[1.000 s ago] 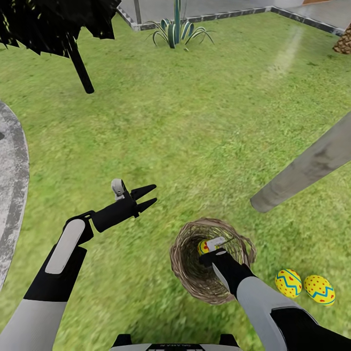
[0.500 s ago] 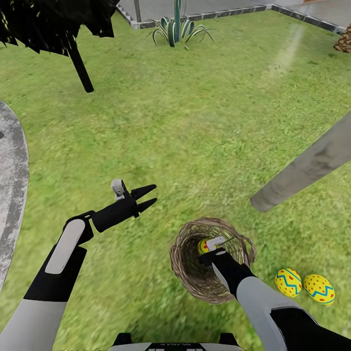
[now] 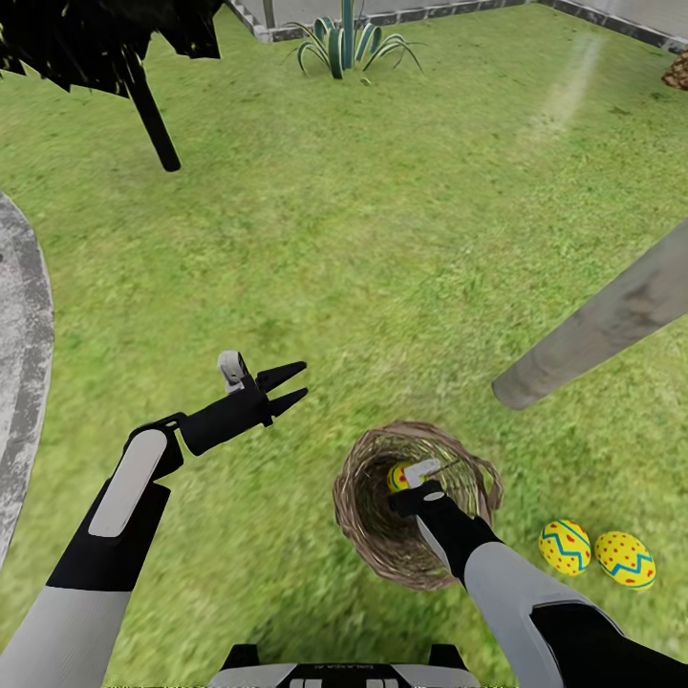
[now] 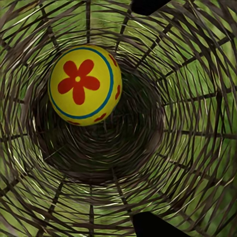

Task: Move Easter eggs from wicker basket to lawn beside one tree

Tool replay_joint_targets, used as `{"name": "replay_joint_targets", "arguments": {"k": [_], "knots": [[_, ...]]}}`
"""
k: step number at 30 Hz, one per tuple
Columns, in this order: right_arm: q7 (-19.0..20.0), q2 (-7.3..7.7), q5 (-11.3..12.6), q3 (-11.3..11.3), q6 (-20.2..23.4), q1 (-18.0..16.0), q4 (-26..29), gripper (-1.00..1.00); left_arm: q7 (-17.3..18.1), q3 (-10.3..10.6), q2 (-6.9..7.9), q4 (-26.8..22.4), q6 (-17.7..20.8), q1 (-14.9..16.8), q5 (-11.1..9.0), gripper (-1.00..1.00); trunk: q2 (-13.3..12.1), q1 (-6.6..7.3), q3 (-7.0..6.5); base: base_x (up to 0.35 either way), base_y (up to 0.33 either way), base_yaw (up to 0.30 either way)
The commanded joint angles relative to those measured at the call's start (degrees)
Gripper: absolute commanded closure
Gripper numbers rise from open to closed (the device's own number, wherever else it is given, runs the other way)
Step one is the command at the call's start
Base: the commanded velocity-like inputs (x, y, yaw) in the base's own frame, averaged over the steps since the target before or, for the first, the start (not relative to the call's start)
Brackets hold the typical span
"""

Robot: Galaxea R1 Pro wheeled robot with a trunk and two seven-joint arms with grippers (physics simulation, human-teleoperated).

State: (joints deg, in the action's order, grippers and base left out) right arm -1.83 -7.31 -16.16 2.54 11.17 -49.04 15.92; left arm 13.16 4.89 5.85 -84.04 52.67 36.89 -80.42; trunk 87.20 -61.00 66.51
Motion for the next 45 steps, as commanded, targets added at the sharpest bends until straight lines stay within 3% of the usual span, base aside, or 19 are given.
{"name": "replay_joint_targets", "arguments": {"k": [1,20,37,45], "knots": [[-0.19,-0.01,-0.22,0.25,0.38,0.0,0.09,-1.0,0.38,0.04,0.03,0.02,0.06,0.03,0.27,-1.0,0.01,0.0,0.12,0.0,0.0,0.0],[-0.38,0.02,-0.45,0.37,-2.23,0.0,0.08,-1.0,0.38,0.04,0.03,0.02,0.06,0.03,0.26,-1.0,0.01,0.0,1.84,0.0,0.0,0.0],[-0.54,0.02,-0.63,0.36,-7.78,0.08,0.08,-1.0,0.38,0.04,0.02,0.02,0.06,0.03,0.28,-1.0,0.01,0.0,3.39,0.0,0.0,0.0],[-5.46,-0.07,-0.63,0.52,-7.82,0.09,-0.01,-1.0,0.38,0.04,0.03,0.05,0.06,0.03,0.28,-1.0,0.01,0.0,4.12,0.0,0.0,0.0]]}}
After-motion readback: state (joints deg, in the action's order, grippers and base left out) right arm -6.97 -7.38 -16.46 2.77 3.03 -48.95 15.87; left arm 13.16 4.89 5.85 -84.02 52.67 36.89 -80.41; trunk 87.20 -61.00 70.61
